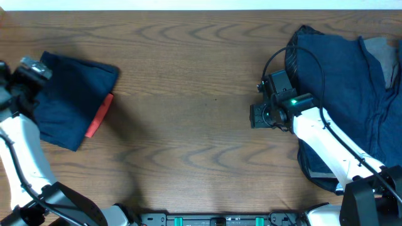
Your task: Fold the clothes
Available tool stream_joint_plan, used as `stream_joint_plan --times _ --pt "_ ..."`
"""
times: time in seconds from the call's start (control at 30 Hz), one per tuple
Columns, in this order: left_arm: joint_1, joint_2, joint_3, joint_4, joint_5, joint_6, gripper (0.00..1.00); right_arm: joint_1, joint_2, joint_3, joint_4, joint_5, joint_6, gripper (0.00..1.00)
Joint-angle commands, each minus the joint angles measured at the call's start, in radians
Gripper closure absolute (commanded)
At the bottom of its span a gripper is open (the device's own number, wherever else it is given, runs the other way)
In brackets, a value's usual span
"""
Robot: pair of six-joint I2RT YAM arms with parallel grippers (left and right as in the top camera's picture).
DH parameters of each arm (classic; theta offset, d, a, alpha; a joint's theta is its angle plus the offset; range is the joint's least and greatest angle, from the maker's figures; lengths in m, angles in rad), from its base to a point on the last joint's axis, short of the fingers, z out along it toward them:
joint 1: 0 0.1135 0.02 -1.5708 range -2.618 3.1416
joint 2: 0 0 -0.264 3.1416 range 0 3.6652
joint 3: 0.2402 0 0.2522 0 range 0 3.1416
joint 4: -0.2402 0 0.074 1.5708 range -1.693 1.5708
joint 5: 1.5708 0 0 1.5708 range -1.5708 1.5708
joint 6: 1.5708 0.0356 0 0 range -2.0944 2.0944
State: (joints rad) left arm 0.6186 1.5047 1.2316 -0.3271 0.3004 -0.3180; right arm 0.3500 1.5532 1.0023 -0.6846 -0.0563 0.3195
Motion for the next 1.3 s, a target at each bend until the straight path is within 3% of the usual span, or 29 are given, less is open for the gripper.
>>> stream_joint_plan --times 0.0,0.23,0.47,0.6,0.87,1.03,1.27 --pt "-0.111 0.015 -0.003 -0.014 0.031 0.012 0.02 0.003 -0.009 0.012 0.023 -0.005 0.041 0.37" --pt "-0.407 0.068 -0.005 -0.13 0.027 0.071 0.02 -0.034 -0.009 0.012 0.082 -0.001 0.042 0.31" --pt "-0.654 0.148 -0.005 -0.357 0.027 0.154 0.02 -0.208 -0.009 0.012 -0.009 -0.025 -0.015 0.29" --pt "-0.692 0.146 -0.004 -0.526 0.027 0.153 0.02 -0.292 -0.009 0.012 -0.14 -0.023 -0.051 0.23" --pt "-0.694 0.087 -0.005 -0.877 0.013 0.134 0.02 -0.338 -0.066 0.012 -0.304 -0.031 -0.046 0.22" --pt "-0.718 -0.084 -0.06 -0.903 -0.079 0.125 0.02 -0.336 -0.219 0.005 -0.32 -0.047 -0.043 0.21" --pt "-0.844 -0.591 -0.242 -0.69 -0.243 0.055 0.02 -0.319 -0.587 -0.113 -0.166 -0.057 -0.044 0.19"
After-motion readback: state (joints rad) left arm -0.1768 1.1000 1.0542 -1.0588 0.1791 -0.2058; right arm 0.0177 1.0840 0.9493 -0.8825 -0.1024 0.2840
